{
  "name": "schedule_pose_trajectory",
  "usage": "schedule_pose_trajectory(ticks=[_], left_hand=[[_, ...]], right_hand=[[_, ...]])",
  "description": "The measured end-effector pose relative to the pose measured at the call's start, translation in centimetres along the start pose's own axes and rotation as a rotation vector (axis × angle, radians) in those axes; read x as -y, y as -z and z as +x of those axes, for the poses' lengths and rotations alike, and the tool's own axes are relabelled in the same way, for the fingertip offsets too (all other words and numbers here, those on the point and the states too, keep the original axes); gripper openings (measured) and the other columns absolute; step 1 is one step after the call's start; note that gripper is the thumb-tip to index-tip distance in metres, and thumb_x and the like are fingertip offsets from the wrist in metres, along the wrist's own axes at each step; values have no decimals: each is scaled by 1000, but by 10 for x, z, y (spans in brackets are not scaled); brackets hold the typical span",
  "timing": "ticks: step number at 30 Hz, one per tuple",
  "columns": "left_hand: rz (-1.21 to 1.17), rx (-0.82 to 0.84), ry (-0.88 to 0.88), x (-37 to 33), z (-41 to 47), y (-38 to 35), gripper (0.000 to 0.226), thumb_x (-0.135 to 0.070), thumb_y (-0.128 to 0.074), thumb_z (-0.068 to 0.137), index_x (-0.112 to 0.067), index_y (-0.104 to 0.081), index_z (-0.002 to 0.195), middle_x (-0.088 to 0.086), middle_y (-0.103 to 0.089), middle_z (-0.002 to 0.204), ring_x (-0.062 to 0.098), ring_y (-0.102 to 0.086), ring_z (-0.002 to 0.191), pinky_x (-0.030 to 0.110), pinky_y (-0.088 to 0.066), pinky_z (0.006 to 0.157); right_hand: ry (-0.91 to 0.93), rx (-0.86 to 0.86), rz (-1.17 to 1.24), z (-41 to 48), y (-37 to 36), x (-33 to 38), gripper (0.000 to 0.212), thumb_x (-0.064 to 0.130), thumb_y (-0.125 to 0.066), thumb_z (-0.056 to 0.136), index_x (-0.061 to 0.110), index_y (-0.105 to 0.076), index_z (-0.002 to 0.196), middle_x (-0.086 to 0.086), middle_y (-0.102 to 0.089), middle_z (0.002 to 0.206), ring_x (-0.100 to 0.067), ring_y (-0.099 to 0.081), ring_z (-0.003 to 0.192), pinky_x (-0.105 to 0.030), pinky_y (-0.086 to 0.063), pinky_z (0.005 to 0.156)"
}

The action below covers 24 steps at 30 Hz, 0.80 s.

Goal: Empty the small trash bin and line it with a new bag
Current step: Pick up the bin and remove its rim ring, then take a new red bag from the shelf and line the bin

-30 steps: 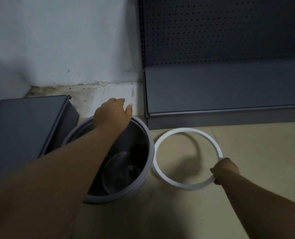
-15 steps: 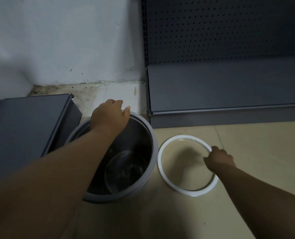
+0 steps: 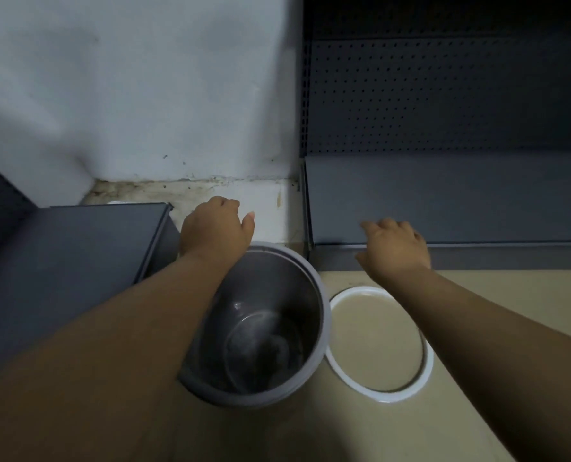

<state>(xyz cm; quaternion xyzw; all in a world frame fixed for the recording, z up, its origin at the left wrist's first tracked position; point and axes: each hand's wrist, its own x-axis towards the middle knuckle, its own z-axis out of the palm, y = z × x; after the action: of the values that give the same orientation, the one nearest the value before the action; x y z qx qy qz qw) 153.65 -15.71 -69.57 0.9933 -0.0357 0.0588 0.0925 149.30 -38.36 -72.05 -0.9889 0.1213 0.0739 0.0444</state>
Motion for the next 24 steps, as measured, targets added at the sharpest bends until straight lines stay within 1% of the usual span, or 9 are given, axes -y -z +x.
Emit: schedule_pose_trajectory(ticks=[2,5,8,11,16,20,24], left_hand=[[-22,-4,7,1,1,30,44,-37,-40,96,-9,-54,127,12,-55,132,32,-53,115,40,-44,92],[-46,17,23,1,3,89,43,-36,-42,95,-8,-56,125,12,-56,130,32,-53,114,40,-44,92],[-39,20,37,-1,2,163,43,-36,-43,94,-8,-57,123,13,-56,128,33,-53,114,41,-43,93],[1,-9,40,-4,2,250,42,-36,-42,94,-10,-57,123,11,-56,128,32,-54,113,40,-43,91],[66,-89,65,-6,3,408,43,-37,-40,94,-10,-58,122,10,-59,125,30,-56,107,38,-44,86],[87,-161,106,-12,1,526,41,-37,-42,94,-11,-60,119,10,-60,122,31,-57,106,38,-46,84],[152,-234,176,-15,-14,620,40,-38,-40,94,-13,-59,118,8,-59,122,29,-56,107,37,-44,84]], right_hand=[[17,8,1,-6,33,15,57,35,-50,94,21,-31,146,-10,-38,147,-32,-32,136,-44,-26,112],[42,58,9,-19,98,42,62,36,-49,94,23,-23,150,-11,-33,150,-33,-28,139,-46,-23,115],[106,71,20,-36,174,74,61,32,-49,95,25,-23,149,-11,-34,148,-34,-29,138,-47,-22,116],[172,58,13,-58,260,104,60,36,-48,95,25,-24,149,-10,-33,149,-33,-28,138,-46,-20,117],[268,8,9,-95,407,146,56,37,-49,94,24,-30,145,-10,-40,144,-32,-33,135,-46,-23,117],[345,-51,29,-118,517,175,59,40,-49,94,26,-25,147,-7,-38,147,-31,-32,137,-44,-24,116],[447,-119,28,-139,602,199,61,40,-48,95,27,-24,149,-6,-38,147,-30,-34,135,-44,-26,115]])
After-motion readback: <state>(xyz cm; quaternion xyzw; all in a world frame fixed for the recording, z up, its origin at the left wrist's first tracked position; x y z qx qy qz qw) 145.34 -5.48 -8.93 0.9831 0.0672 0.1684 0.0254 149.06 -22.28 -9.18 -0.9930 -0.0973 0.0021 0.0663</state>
